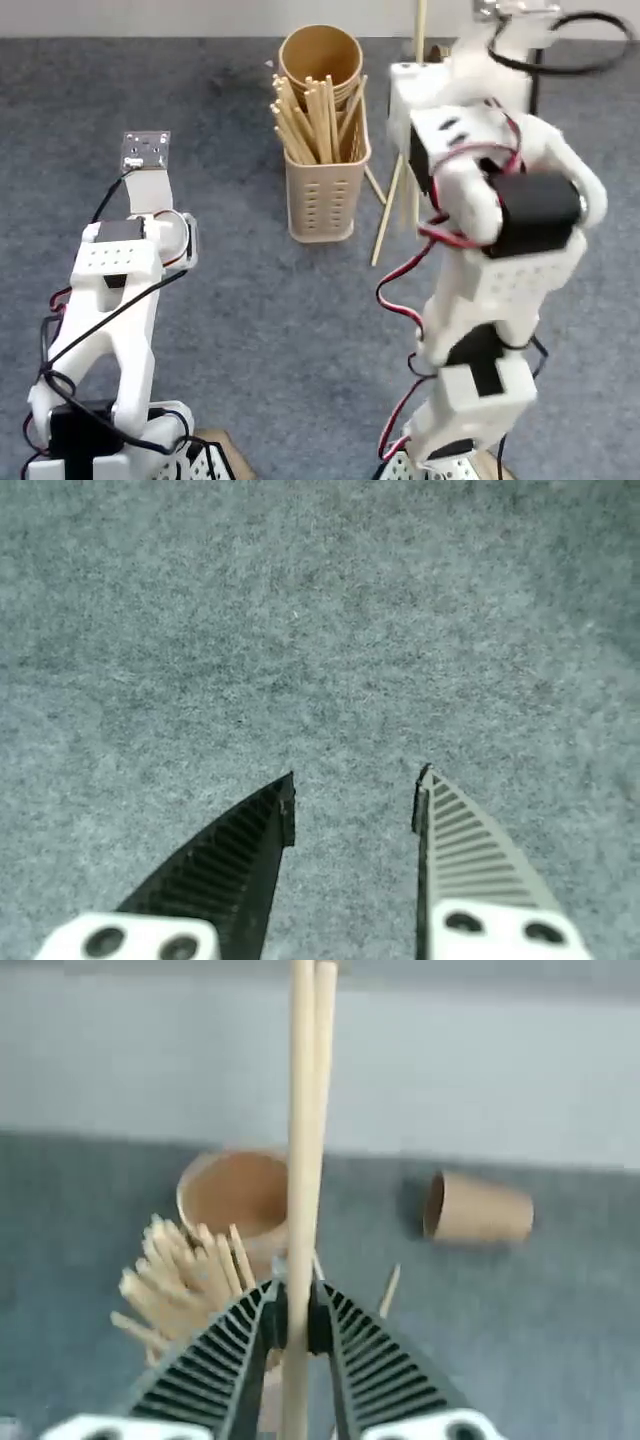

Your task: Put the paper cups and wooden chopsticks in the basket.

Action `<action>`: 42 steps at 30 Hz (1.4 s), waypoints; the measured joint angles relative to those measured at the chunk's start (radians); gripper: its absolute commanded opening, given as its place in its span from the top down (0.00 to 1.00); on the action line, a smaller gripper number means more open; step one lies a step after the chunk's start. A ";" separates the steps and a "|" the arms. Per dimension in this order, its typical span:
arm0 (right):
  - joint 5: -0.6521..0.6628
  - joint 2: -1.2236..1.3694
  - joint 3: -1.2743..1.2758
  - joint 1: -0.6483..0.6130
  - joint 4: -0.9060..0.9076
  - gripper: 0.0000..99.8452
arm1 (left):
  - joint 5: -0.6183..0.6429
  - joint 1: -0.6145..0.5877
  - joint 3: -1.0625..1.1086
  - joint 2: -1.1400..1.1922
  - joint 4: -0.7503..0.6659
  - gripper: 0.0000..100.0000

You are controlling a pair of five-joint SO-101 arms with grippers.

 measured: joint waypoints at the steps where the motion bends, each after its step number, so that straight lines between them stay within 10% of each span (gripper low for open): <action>1: -0.002 -0.043 0.098 0.000 0.000 1.00 | 0.000 -0.002 0.000 0.000 0.000 0.80; 10: -0.003 -0.606 1.011 -0.183 -0.133 1.00 | 0.000 -0.005 0.000 0.000 0.000 0.80; 24: -0.008 -0.758 2.012 -0.192 -2.008 1.00 | 0.000 -0.002 0.015 0.000 0.000 0.80; 42: -0.008 -0.635 1.863 -0.166 -2.084 1.00 | 0.000 -0.003 0.034 0.000 -0.021 0.80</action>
